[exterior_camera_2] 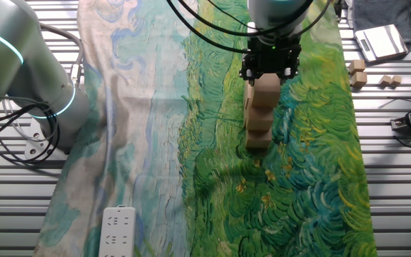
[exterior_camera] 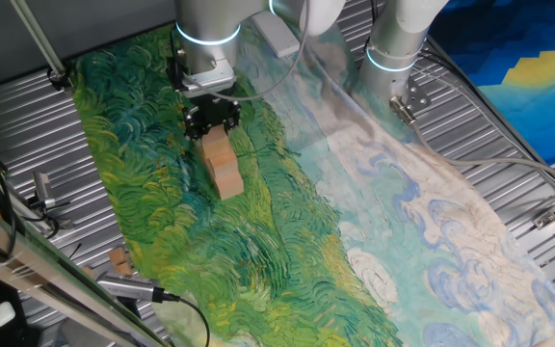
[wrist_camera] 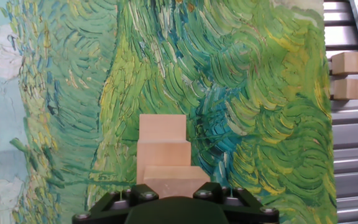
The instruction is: Stack the blocks into a pyramid shape
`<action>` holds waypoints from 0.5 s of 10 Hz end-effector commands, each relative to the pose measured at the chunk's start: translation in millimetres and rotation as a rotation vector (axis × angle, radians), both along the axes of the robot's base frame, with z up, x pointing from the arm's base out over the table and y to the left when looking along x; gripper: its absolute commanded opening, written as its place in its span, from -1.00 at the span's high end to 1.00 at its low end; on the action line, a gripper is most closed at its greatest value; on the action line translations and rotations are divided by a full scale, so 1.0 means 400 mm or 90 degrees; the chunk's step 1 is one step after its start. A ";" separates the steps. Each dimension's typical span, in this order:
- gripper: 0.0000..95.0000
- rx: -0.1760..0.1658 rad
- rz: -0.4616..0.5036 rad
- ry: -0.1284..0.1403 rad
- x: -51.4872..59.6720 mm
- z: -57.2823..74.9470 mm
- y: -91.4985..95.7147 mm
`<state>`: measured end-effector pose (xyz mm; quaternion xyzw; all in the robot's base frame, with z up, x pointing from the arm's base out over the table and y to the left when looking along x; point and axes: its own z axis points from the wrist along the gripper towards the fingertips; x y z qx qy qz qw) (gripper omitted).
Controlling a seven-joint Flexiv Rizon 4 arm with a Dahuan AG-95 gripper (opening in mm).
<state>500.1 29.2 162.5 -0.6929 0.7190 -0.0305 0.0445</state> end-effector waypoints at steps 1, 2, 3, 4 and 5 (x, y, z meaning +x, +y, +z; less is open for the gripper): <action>1.00 0.001 0.001 0.001 -0.001 0.000 0.000; 1.00 0.004 0.001 0.001 -0.002 0.000 0.000; 1.00 0.005 0.001 0.001 -0.002 0.000 -0.001; 1.00 0.005 0.000 0.001 -0.004 0.001 -0.001; 1.00 0.005 -0.003 0.002 -0.006 0.001 -0.001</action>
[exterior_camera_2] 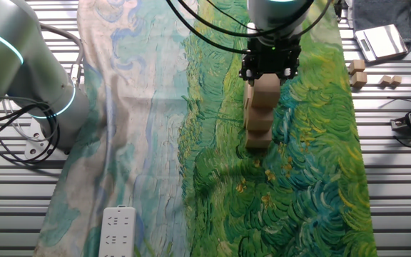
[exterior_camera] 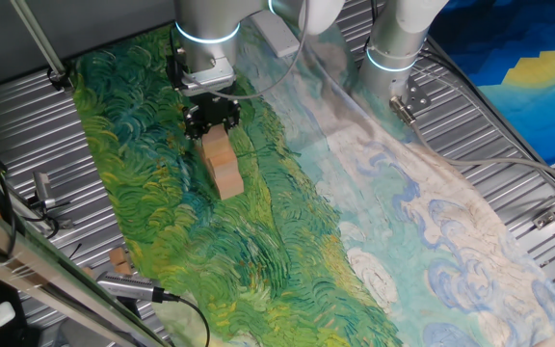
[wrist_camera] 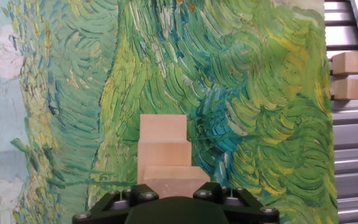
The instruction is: Stack the blocks into a pyramid shape
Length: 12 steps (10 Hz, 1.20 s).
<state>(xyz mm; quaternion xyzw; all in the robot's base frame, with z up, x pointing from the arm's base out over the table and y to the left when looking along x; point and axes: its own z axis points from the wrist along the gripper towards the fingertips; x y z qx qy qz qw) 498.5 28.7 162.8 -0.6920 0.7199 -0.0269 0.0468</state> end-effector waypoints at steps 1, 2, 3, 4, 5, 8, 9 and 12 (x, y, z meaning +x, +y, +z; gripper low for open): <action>1.00 0.000 -0.002 0.000 -0.003 0.001 -0.001; 1.00 0.001 -0.003 0.001 -0.004 0.000 -0.001; 1.00 0.001 -0.004 0.000 -0.006 -0.002 -0.001; 1.00 0.000 -0.004 -0.001 -0.007 -0.003 -0.001; 1.00 0.000 -0.004 -0.002 -0.007 -0.003 -0.001; 1.00 0.001 -0.007 -0.003 -0.007 -0.003 -0.001; 1.00 0.003 -0.023 -0.001 -0.007 -0.003 0.000; -0.60 0.031 0.003 -0.002 -0.007 -0.003 0.000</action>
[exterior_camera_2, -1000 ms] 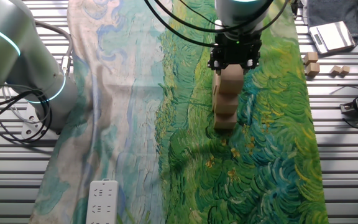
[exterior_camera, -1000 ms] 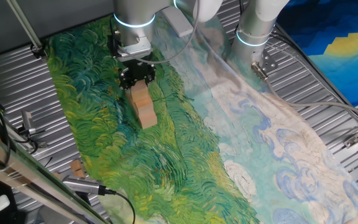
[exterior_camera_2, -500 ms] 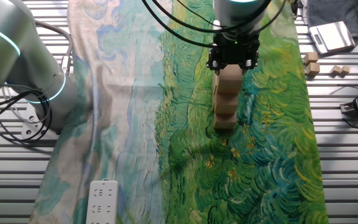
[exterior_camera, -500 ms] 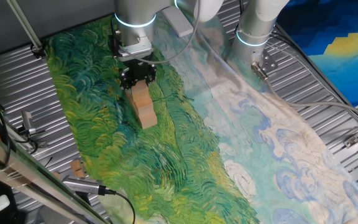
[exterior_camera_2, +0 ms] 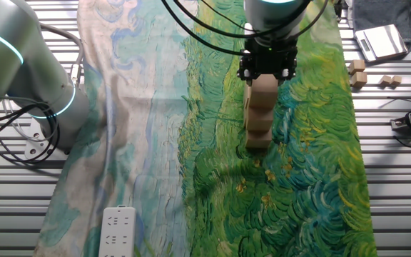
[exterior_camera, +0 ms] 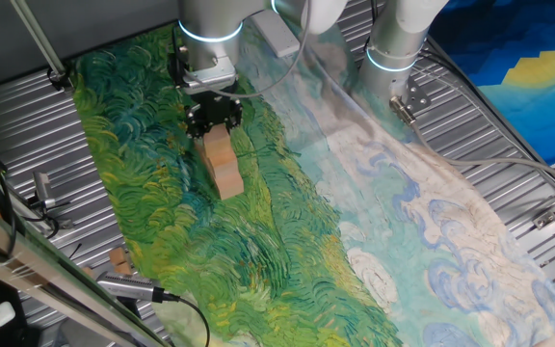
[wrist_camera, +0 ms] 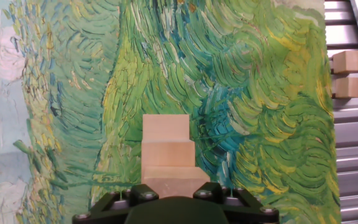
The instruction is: Stack the blocks into a pyramid shape
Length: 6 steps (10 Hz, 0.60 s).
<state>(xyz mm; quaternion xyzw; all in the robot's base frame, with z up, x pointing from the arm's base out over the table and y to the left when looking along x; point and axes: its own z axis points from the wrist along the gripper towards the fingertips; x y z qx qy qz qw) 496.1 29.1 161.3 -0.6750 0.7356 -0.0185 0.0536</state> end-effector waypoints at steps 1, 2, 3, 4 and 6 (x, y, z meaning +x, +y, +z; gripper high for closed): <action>-1.00 0.019 0.033 -0.003 -0.001 0.001 -0.001; -1.00 0.019 0.035 -0.003 -0.001 0.001 -0.001; -1.00 0.019 0.035 -0.003 -0.001 0.001 -0.001; -1.00 0.019 0.034 -0.002 -0.001 0.001 -0.001; -1.00 0.027 0.019 0.011 -0.005 0.005 0.000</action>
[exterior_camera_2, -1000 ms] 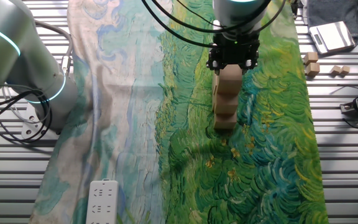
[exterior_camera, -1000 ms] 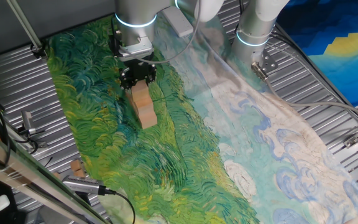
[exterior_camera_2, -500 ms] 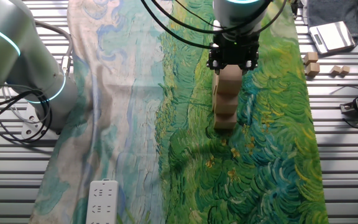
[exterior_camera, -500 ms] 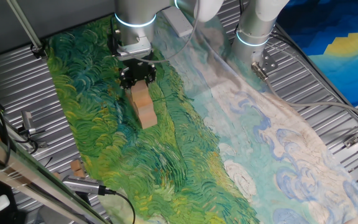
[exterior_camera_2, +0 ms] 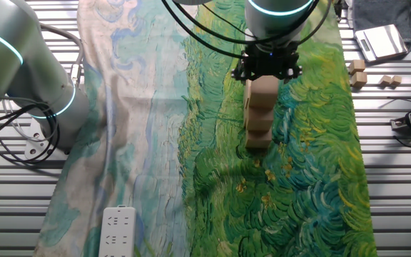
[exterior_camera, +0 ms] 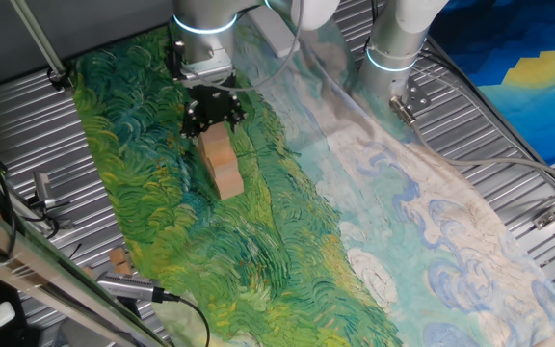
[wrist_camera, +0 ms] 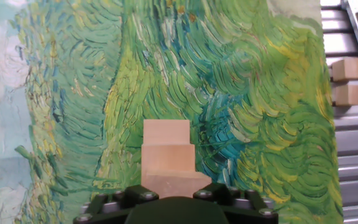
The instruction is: Stack the blocks into a pyramid shape
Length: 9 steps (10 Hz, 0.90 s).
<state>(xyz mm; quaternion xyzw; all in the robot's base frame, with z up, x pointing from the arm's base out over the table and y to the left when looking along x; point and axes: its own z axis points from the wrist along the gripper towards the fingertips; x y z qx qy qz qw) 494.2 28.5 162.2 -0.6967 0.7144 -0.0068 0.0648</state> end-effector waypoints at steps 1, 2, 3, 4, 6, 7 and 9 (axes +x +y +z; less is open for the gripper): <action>-1.00 0.013 -0.029 0.018 -0.002 0.009 0.003; -1.00 0.015 -0.031 0.020 0.001 0.015 0.002; -1.00 0.013 -0.036 0.027 0.013 0.041 0.002; -1.00 0.008 -0.037 0.028 0.028 0.064 0.004; -0.60 -0.006 -0.049 0.030 0.074 0.110 0.016; -0.60 -0.015 -0.058 0.027 0.088 0.122 0.021; 1.00 -0.033 -0.089 0.023 0.132 0.134 0.038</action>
